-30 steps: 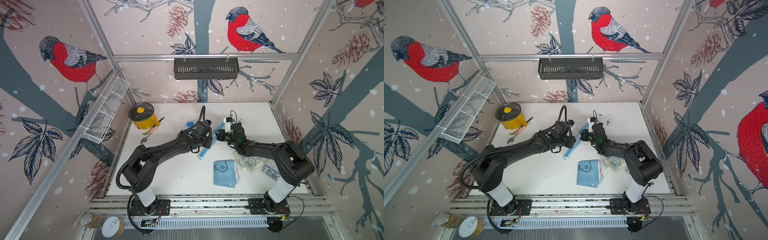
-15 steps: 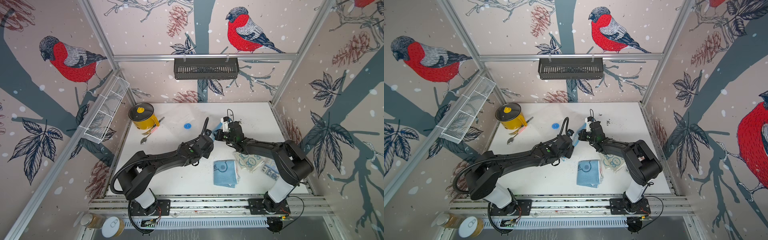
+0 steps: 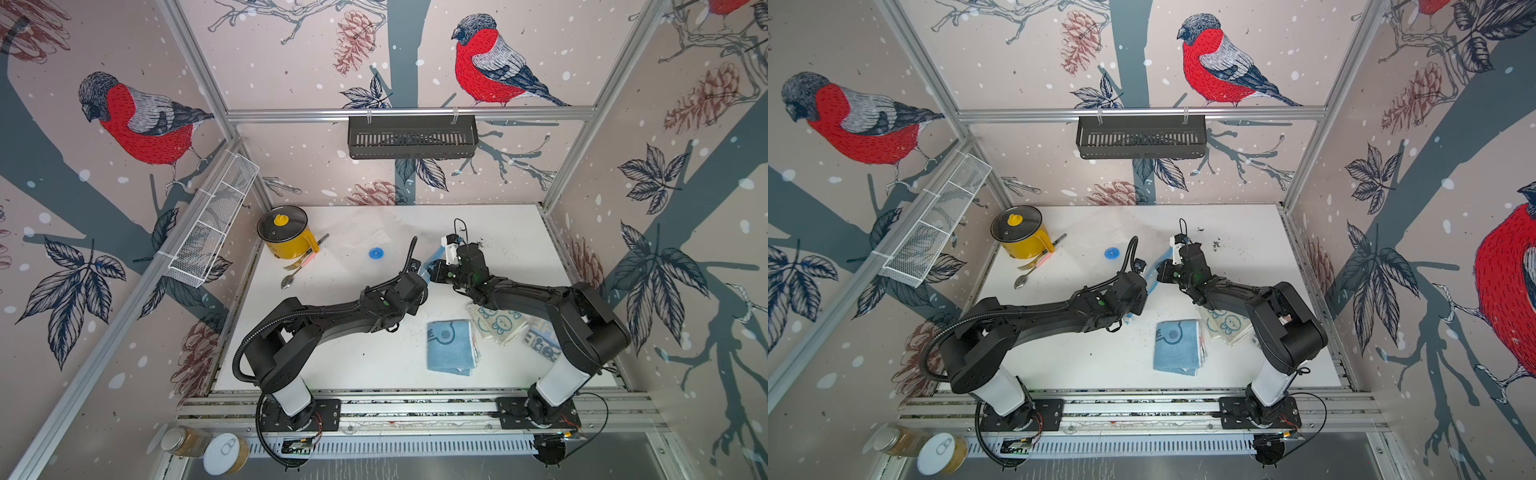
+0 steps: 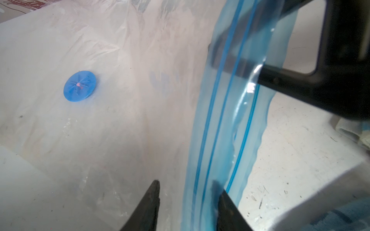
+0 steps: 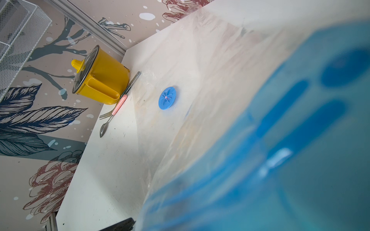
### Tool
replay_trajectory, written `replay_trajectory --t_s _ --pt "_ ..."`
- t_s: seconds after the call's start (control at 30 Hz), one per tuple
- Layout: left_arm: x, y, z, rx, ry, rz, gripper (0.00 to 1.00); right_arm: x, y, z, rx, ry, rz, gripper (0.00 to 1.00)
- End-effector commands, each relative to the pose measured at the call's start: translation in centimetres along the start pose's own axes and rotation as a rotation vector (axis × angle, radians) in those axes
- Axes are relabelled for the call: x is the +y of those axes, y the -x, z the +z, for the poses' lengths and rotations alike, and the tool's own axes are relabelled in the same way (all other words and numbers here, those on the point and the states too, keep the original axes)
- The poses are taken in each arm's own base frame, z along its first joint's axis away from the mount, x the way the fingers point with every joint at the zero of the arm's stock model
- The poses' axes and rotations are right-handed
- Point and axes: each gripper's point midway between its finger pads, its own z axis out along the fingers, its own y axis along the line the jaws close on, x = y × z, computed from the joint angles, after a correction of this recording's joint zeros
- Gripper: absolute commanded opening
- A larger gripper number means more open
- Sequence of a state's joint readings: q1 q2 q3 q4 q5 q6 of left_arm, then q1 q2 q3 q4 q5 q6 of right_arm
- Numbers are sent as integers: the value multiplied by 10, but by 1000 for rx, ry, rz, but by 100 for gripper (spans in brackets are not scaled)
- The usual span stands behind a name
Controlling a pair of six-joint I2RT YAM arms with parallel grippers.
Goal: Place the folded towel into the vacuum bag
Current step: Open the vacuum bag at the center of the board.
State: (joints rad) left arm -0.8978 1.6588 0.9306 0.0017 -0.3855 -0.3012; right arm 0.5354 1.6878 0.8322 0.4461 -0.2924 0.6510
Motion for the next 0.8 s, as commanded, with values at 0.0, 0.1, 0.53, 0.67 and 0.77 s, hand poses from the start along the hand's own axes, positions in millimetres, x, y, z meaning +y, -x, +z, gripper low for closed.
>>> replay_trajectory --t_s 0.0,0.1,0.53,0.67,0.77 --pt "7 -1 -2 -5 27 -33 41 6 5 -3 -10 18 -11 4" --pt "12 -5 -7 6 40 -36 40 4 7 -4 -14 15 -1 4" --pt "22 -14 -21 25 71 -23 32 -3 10 -1 -25 -1 9 4" --pt "25 -13 -21 17 86 -22 23 -1 11 2 -22 9 8 4" --pt "24 -13 -19 20 87 -19 16 -1 12 3 -20 9 6 4"
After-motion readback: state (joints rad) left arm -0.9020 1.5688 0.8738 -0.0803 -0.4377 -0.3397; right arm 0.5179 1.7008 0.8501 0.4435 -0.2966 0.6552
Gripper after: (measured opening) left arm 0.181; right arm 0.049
